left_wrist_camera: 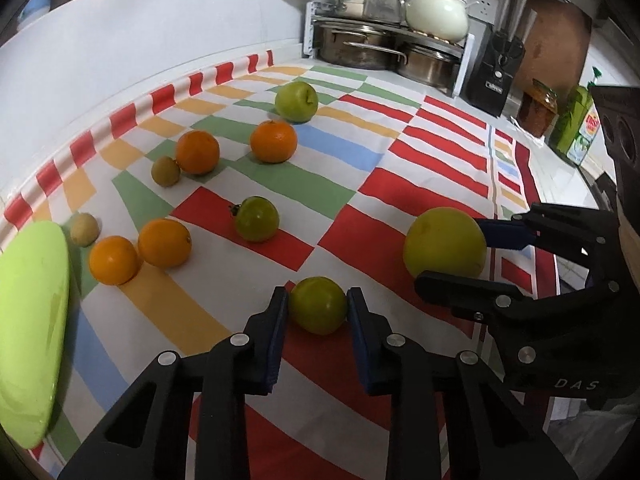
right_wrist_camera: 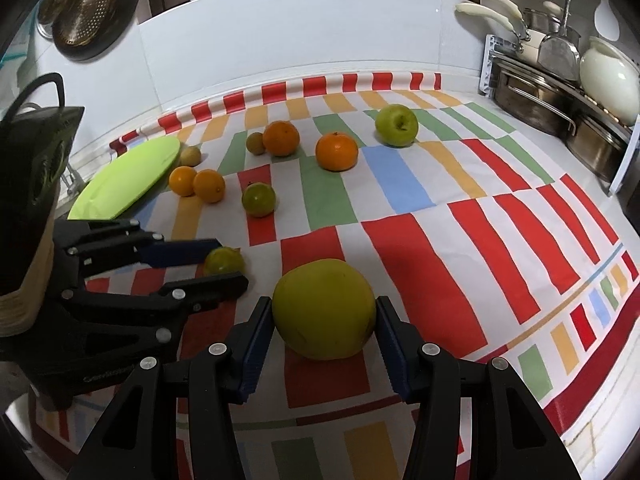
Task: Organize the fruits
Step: 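Grasp the small green citrus with the left tool while the right grasps the large yellow fruit, then carry both fruits onto the green plate and open both tools to release them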
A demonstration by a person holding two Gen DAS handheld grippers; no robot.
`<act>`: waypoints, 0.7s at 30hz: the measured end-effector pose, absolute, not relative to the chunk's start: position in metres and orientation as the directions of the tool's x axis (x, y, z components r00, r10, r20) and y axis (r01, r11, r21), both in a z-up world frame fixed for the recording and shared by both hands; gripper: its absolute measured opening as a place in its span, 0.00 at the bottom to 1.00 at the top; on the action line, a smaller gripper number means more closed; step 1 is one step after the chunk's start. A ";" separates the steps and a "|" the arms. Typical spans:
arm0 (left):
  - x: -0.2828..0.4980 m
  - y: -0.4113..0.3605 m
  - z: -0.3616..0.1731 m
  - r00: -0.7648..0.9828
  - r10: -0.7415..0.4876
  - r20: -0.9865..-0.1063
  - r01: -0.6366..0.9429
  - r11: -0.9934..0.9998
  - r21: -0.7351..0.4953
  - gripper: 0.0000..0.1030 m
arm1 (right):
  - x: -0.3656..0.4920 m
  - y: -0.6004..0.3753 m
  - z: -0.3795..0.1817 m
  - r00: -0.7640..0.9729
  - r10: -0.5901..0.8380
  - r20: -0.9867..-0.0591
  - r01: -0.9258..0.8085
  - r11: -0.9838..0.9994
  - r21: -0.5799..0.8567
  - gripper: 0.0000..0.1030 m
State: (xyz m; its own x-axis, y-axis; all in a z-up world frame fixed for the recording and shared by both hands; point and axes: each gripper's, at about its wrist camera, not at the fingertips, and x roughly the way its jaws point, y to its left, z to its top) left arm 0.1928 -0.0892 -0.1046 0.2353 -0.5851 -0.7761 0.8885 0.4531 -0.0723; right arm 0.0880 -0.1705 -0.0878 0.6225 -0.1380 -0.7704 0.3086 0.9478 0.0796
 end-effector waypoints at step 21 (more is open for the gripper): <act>0.197 -0.017 -0.040 0.469 -0.548 -0.693 0.701 0.708 -0.085 0.29 | 0.110 -0.145 -0.038 0.714 -0.055 -0.698 0.166 0.982 0.092 0.50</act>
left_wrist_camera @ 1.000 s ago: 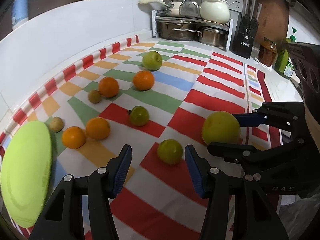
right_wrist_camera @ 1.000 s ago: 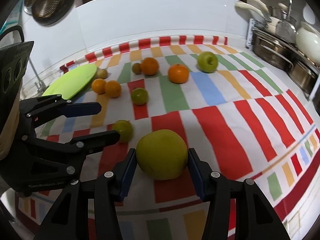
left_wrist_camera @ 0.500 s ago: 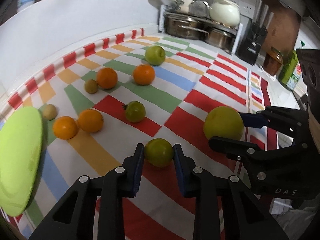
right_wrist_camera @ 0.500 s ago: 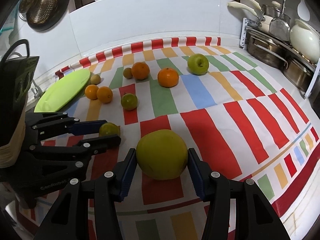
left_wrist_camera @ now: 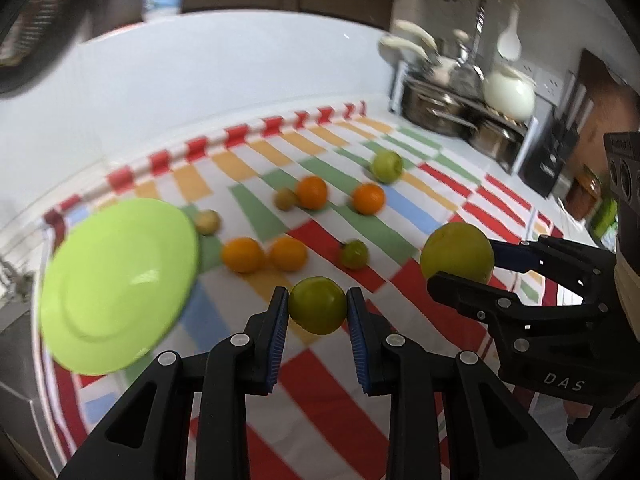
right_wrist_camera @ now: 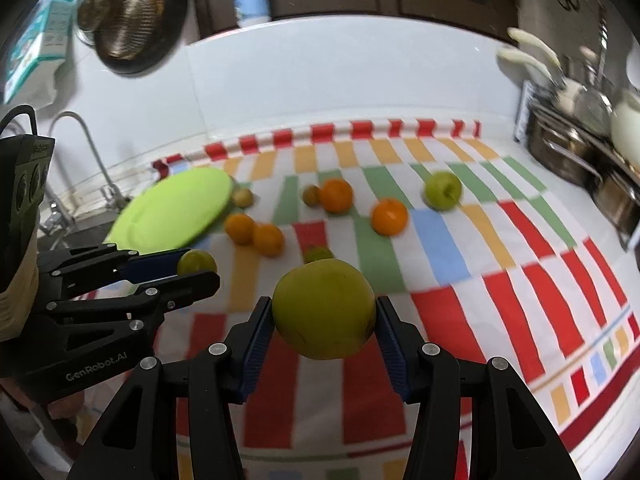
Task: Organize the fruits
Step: 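Carry both fruits onto the green plate and open both tools to release them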
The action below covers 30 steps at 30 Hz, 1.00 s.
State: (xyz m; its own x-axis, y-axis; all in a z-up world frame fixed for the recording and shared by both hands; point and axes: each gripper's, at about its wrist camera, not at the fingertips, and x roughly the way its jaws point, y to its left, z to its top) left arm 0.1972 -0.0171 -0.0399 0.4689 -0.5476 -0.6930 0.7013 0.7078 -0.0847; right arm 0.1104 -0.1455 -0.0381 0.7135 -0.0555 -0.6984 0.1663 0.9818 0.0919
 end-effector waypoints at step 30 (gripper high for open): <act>0.273 0.131 -0.008 0.693 -0.348 -0.632 0.444 0.896 -0.006 0.29 | 0.233 -0.015 0.006 0.771 0.176 -0.611 -0.177 0.982 0.059 0.50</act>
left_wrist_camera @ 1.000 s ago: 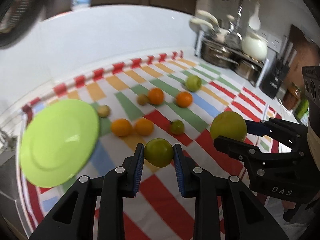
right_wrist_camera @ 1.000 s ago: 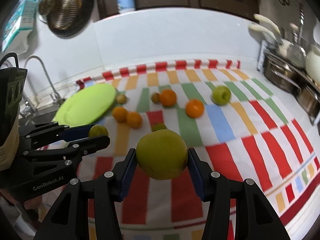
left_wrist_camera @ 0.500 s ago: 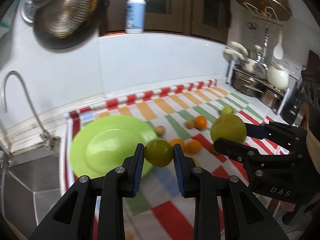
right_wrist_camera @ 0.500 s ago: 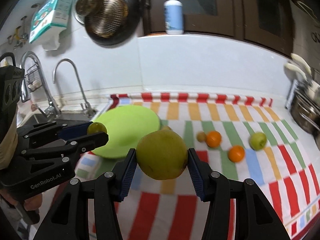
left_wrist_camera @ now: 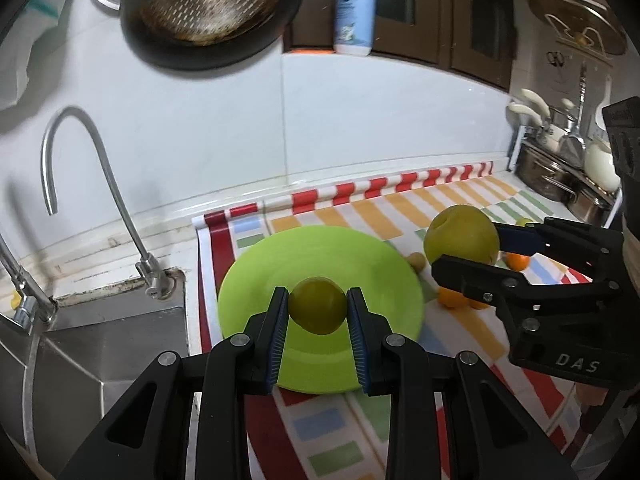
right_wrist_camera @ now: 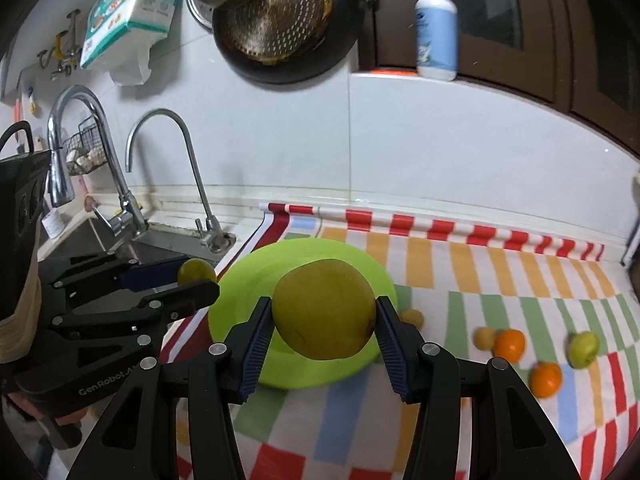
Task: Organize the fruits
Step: 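Carry both fruits onto the green plate and open both tools to release them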
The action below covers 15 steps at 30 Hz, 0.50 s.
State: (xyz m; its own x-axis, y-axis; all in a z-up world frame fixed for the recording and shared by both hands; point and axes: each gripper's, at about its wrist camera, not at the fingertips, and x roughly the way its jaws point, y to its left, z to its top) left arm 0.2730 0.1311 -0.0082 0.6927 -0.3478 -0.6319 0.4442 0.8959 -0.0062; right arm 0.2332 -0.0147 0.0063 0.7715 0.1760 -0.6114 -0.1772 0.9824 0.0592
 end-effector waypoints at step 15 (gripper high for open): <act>0.356 0.128 -0.066 0.609 -0.322 -0.725 0.440 0.897 -0.028 0.29 | 0.327 -0.012 -0.060 0.652 0.184 -0.735 -0.188 0.979 0.079 0.50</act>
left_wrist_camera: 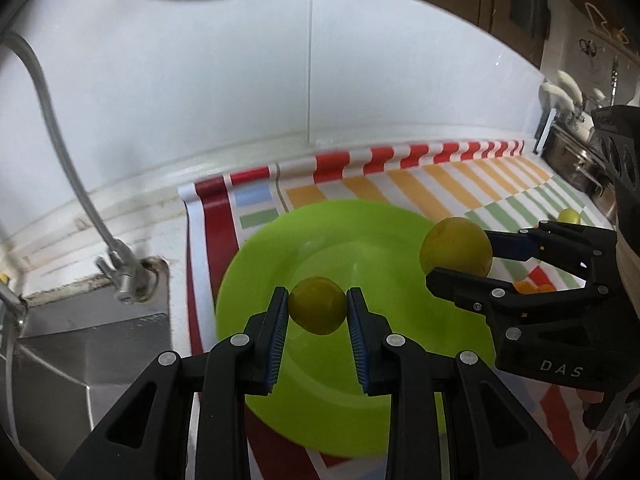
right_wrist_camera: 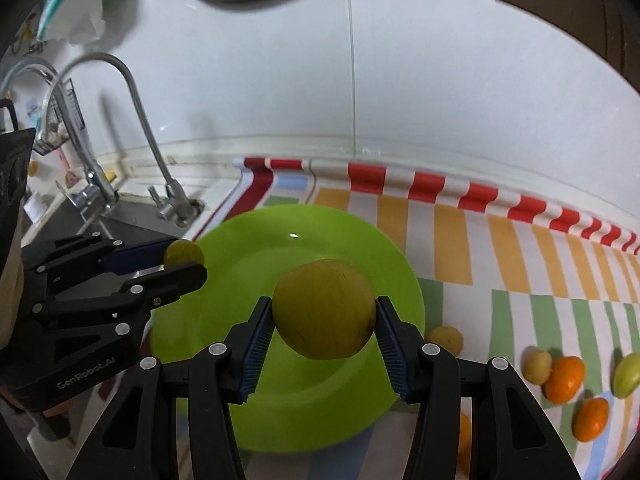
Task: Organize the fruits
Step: 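Carry both fruits onto the green plate and open both tools to release them, then lift both tools off the plate and move toward the remaining fruits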
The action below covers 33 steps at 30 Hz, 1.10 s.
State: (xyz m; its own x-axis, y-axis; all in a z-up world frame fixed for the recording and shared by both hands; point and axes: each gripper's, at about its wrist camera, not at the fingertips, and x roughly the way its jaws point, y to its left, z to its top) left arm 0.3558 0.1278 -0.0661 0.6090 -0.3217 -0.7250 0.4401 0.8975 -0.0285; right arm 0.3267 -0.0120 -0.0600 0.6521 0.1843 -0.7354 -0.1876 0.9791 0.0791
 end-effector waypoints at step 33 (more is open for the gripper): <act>0.311 0.135 -0.034 0.675 -0.273 -0.685 0.380 0.925 0.006 0.58 | 0.276 -0.013 -0.031 0.742 0.117 -0.661 -0.093 0.993 0.071 0.63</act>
State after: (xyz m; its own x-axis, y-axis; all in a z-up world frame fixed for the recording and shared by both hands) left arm 0.3114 0.1355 -0.0336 0.6753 -0.2727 -0.6852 0.3800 0.9250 0.0063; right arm 0.2759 -0.0131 -0.0306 0.7416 0.1171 -0.6606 -0.0931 0.9931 0.0715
